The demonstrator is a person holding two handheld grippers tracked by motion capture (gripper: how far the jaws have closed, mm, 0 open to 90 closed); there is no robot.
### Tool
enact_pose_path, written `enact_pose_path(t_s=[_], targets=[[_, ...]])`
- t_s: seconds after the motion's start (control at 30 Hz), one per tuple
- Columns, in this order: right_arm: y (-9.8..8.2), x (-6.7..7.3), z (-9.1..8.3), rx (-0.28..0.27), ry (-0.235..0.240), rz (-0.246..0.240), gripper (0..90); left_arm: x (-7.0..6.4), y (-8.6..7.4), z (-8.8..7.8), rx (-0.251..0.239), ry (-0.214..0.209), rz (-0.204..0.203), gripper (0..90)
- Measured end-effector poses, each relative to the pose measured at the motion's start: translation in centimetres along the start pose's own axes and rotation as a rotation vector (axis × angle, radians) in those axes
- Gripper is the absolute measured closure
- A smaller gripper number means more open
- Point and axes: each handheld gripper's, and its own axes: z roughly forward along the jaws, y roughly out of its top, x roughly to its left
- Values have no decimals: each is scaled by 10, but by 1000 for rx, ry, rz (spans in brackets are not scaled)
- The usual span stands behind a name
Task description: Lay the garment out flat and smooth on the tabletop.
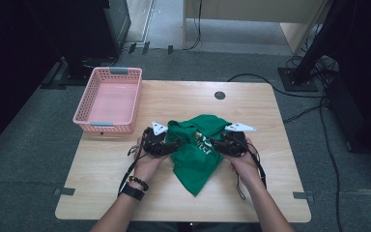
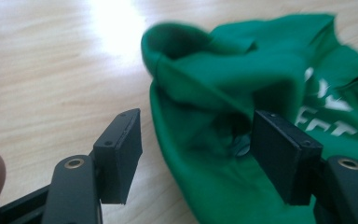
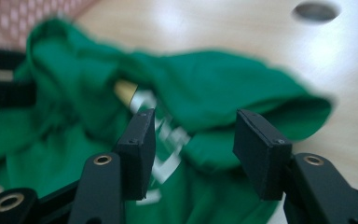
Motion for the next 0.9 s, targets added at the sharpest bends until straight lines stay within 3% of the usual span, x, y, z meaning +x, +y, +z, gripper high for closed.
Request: enact_pose_path(t_s=[0.03, 0.07, 0.2, 0.23, 0.27, 0.33, 0.37, 0.47, 0.63, 0.77, 0.9], targets=[[0, 0, 0, 0, 0, 0, 477, -1, -1, 1, 6, 2, 3, 343], [-10, 8, 5, 35, 3, -28, 458, -1, -1, 3, 14, 8, 12, 348], [-26, 17, 16, 80, -44, -77, 431, -3, -6, 11, 48, 34, 40, 449], [-27, 18, 17, 89, -49, -80, 427, -3, -8, 13, 52, 30, 48, 500], [-34, 21, 22, 109, -74, -114, 420, -3, -10, 14, 54, 23, 49, 626], [-38, 24, 22, 90, -92, -159, 420, -3, -14, 17, 69, 29, 64, 727], [-38, 24, 22, 90, -92, -159, 420, -2, -15, 18, 73, 22, 67, 727], [-42, 17, 15, 103, -63, -156, 420, 5, -17, 18, 77, 12, 59, 808], [-52, 2, -2, 109, -7, -193, 421, 12, -17, 15, 72, 10, 51, 809], [-66, -14, -24, 125, 82, -258, 440, 13, -19, 14, 80, -21, 63, 796], [-71, -22, -35, 141, 122, -278, 484, 10, -19, 15, 87, -52, 56, 778]])
